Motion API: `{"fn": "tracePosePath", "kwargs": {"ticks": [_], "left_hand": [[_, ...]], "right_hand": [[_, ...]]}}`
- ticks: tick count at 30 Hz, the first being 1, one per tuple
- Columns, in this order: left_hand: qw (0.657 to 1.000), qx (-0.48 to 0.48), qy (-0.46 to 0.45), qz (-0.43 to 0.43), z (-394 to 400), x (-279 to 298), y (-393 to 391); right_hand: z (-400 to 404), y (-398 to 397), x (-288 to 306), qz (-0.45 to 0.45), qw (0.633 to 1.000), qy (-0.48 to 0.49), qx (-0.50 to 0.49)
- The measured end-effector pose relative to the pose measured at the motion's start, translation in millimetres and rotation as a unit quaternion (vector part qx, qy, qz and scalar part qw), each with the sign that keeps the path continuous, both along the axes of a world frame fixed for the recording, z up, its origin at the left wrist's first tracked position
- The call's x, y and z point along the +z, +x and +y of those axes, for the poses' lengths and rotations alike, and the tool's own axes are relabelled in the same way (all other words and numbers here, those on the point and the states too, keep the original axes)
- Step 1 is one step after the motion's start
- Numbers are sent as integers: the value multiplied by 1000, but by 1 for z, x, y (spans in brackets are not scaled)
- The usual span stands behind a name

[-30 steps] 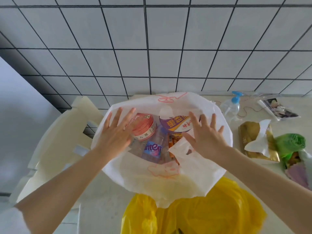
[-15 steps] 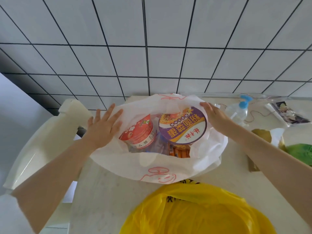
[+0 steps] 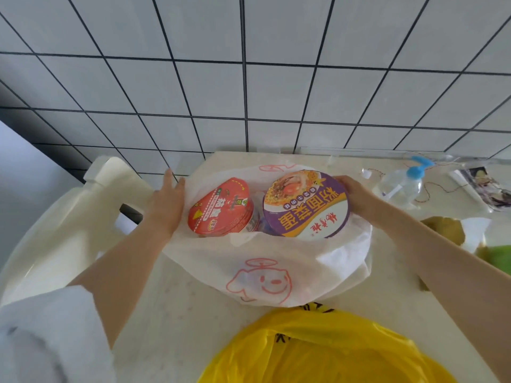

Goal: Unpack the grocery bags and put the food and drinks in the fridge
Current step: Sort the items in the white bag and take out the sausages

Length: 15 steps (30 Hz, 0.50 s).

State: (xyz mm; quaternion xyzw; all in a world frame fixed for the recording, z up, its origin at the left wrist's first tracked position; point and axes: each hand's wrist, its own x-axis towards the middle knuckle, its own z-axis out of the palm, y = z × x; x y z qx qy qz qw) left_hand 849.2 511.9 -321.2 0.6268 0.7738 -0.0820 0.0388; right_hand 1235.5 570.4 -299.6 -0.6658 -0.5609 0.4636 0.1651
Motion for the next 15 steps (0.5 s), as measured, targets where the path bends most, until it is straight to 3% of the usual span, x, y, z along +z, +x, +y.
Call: {"fn": "tracePosePath", "kwargs": {"ticks": [3, 6, 9, 12, 15], "left_hand": [[998, 32, -54, -6, -11, -15, -9], [997, 55, -48, 3, -27, -20, -11], [993, 16, 91, -68, -37, -8, 1], [956, -77, 226, -169, -50, 11, 32], [919, -151, 270, -244, -73, 23, 65]], "right_hand": [[-16, 14, -11, -122, 989, 49, 70], [-31, 28, -19, -122, 988, 80, 56], [-47, 31, -12, -164, 974, 145, 54], [-72, 23, 7, -178, 956, 218, 78], [-95, 17, 21, -187, 934, 290, 98]]}}
